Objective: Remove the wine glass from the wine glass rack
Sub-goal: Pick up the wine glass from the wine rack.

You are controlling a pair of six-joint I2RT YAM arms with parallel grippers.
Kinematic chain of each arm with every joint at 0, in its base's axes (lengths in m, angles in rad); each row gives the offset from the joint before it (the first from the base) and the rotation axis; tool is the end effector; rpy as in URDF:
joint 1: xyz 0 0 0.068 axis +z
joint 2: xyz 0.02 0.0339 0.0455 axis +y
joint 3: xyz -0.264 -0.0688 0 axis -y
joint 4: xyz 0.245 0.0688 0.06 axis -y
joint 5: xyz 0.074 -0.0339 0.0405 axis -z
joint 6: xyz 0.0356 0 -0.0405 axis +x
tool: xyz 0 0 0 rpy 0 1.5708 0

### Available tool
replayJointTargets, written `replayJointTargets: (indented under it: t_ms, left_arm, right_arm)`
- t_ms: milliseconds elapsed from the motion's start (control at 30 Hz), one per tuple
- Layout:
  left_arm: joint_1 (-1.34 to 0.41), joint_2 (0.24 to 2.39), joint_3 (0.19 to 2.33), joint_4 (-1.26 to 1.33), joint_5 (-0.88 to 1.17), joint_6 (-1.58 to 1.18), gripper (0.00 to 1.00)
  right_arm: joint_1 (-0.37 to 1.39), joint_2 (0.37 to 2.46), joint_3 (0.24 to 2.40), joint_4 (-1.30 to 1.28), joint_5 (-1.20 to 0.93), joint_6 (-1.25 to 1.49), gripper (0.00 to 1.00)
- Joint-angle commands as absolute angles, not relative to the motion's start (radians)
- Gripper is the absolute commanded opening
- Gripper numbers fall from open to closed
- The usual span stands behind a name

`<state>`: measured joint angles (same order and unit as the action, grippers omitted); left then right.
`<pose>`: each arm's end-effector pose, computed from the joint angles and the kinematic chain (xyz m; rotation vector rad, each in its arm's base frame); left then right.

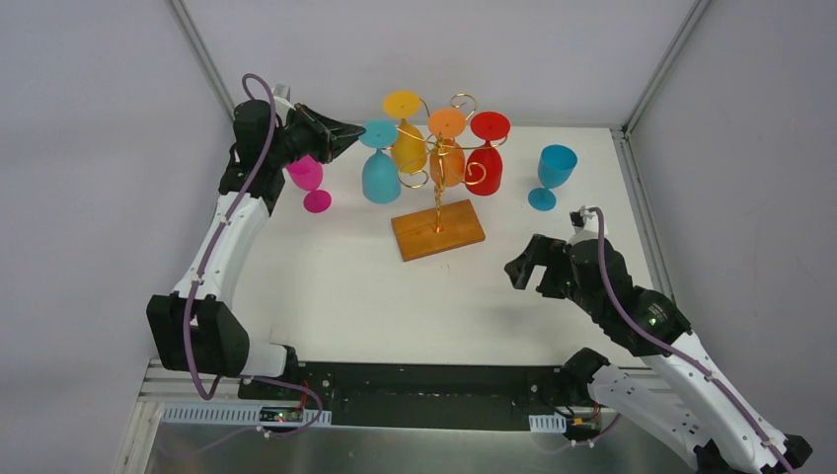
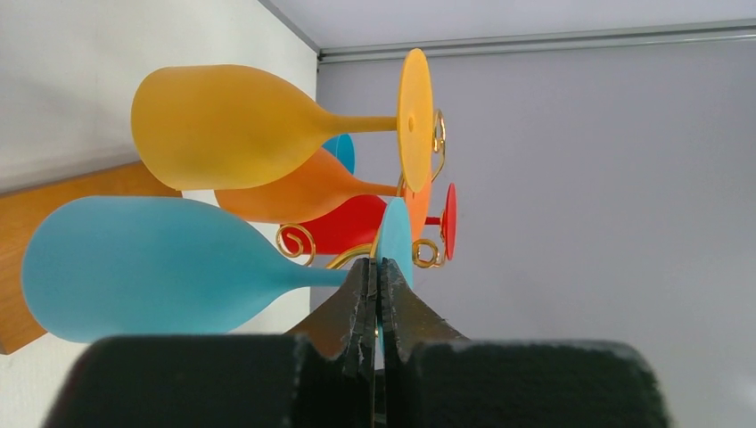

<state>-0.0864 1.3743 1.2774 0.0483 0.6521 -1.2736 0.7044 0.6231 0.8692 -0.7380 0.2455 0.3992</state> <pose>0.3172 -0.0492 0.4035 -0.5164 1.7824 -1.5224 0.1003 0.0739 0.3342 -0.1635 2.0683 0.4320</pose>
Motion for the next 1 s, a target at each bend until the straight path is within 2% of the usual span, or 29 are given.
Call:
replayJointTargets:
  t_ms: [0,967]
  left_arm:
    - [-0.095,1.352,1.342,0.112,0.676,-1.291,0.0]
    - [-0.192,1.447,1.451,0.096,0.676,-1.243,0.0]
  right_arm:
    - [0.701,0.624,0.864,-0.71,0.24,0.397,0.99]
    - [0.702,0.618,0.866,-0.722,0.255,0.377,0.99]
